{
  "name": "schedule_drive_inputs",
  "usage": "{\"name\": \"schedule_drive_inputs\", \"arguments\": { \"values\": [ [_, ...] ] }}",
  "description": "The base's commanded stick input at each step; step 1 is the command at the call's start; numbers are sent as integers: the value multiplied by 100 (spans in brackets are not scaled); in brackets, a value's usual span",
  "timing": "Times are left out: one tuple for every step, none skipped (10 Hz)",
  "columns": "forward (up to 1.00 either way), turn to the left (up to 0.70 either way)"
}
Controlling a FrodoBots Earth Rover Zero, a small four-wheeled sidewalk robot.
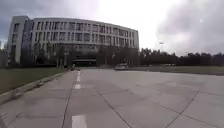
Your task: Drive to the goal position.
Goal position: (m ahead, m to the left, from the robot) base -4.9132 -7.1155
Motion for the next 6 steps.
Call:
{"name": "schedule_drive_inputs", "arguments": {
  "values": [
    [4, 0],
    [5, 0],
    [5, 0],
    [5, 0],
    [5, 0],
    [5, 0]
  ]
}}
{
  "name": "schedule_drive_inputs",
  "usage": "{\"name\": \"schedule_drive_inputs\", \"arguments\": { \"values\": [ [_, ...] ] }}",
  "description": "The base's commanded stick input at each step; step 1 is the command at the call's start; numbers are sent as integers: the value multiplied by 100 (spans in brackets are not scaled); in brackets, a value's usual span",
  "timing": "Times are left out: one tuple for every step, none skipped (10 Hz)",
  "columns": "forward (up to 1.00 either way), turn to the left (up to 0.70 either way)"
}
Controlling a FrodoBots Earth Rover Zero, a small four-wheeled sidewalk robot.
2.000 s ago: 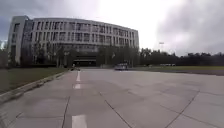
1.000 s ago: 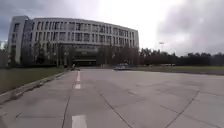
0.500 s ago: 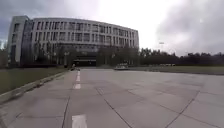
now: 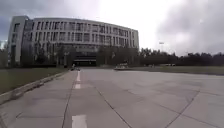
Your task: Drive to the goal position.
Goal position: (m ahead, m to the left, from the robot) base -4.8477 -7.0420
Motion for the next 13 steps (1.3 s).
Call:
{"name": "schedule_drive_inputs", "arguments": {
  "values": [
    [5, 0],
    [5, 0],
    [5, 0],
    [4, 0],
    [5, 0],
    [5, 0],
    [3, 0],
    [0, 0],
    [-5, 0],
    [-31, 0],
    [-70, 0],
    [-70, 0],
    [-44, 0]
  ]
}}
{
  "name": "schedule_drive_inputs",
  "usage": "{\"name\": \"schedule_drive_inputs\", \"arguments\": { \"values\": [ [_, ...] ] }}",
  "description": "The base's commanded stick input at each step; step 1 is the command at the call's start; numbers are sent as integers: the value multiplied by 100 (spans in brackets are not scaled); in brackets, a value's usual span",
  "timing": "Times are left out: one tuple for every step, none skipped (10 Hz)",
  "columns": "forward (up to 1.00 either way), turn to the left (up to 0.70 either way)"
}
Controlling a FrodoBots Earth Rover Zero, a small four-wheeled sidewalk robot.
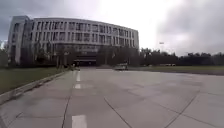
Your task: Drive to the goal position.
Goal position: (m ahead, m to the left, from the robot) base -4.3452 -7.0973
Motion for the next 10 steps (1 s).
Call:
{"name": "schedule_drive_inputs", "arguments": {
  "values": [
    [0, 0],
    [5, 0],
    [59, 0],
    [70, 0],
    [70, 0],
    [70, 0],
    [70, -2],
    [70, -24],
    [70, -35],
    [70, -35]
  ]
}}
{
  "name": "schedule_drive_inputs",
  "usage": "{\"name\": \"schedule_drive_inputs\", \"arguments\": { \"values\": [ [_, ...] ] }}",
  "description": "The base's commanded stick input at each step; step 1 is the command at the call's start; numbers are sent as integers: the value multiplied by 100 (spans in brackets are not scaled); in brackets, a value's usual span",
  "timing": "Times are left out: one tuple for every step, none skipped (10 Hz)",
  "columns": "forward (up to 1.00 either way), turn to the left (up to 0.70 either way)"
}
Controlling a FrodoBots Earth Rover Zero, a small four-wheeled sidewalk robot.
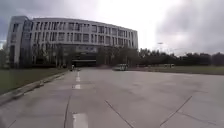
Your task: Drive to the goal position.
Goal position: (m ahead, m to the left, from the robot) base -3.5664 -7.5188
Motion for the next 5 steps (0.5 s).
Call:
{"name": "schedule_drive_inputs", "arguments": {
  "values": [
    [70, -35],
    [70, -35],
    [70, -35],
    [70, -35],
    [70, -34]
  ]
}}
